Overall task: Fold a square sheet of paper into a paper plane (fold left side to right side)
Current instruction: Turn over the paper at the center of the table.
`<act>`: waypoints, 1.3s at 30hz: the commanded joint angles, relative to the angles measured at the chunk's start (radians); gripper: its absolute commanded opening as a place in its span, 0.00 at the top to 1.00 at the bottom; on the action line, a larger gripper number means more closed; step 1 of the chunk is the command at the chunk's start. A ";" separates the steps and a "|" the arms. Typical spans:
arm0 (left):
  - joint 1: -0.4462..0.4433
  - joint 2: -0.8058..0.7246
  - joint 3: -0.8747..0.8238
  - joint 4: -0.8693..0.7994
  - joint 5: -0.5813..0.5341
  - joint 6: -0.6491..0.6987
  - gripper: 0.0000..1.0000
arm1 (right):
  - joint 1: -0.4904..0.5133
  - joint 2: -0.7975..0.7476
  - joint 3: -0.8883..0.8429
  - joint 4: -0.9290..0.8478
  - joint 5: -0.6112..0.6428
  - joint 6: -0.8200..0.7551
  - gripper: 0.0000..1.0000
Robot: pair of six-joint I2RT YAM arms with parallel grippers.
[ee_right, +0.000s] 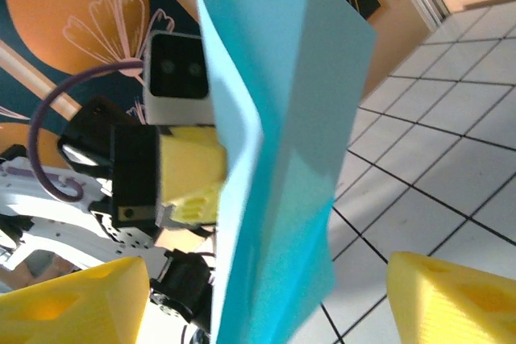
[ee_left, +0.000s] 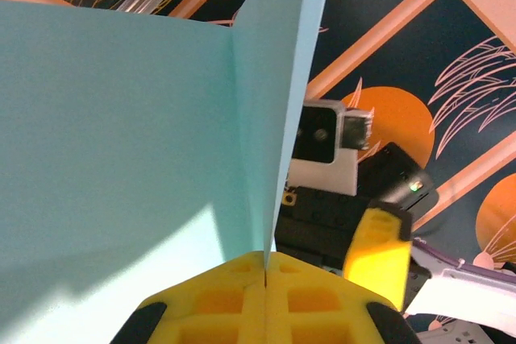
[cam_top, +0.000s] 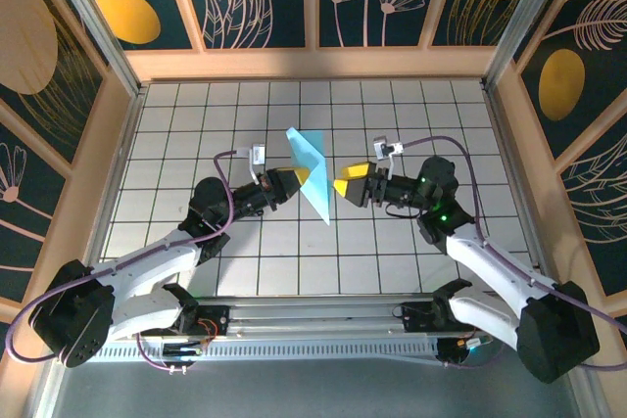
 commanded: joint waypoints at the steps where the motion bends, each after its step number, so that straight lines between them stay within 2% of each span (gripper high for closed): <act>1: 0.001 0.004 0.033 0.073 0.009 0.006 0.99 | 0.030 0.017 -0.018 0.029 -0.024 0.011 0.20; 9: -0.002 0.022 0.037 0.080 0.024 -0.006 0.99 | 0.103 0.097 0.044 0.114 -0.055 0.024 0.22; 20: -0.010 0.038 0.029 0.079 0.032 -0.013 0.98 | 0.095 0.132 0.122 0.084 -0.051 0.005 0.61; 24: -0.010 0.033 0.025 0.047 0.015 0.003 0.89 | 0.091 0.125 0.134 0.048 -0.036 -0.008 0.76; 26: -0.011 0.020 0.024 0.014 -0.006 0.023 0.82 | 0.091 0.122 0.142 0.023 -0.028 -0.019 0.84; 27: -0.010 0.009 0.023 -0.016 -0.026 0.037 0.75 | 0.091 0.120 0.146 0.007 -0.022 -0.025 0.90; 30: -0.010 -0.039 0.023 -0.123 -0.102 0.086 0.64 | 0.091 0.107 0.160 -0.050 0.007 -0.053 0.98; 34: -0.010 -0.138 0.016 -0.307 -0.264 0.152 0.54 | 0.091 0.084 0.192 -0.195 0.095 -0.130 1.00; 37: -0.010 -0.238 -0.010 -0.441 -0.424 0.171 0.51 | 0.104 0.072 0.234 -0.359 0.232 -0.214 1.00; 39: -0.010 -0.311 -0.035 -0.520 -0.530 0.170 0.49 | 0.140 0.080 0.279 -0.500 0.400 -0.279 1.00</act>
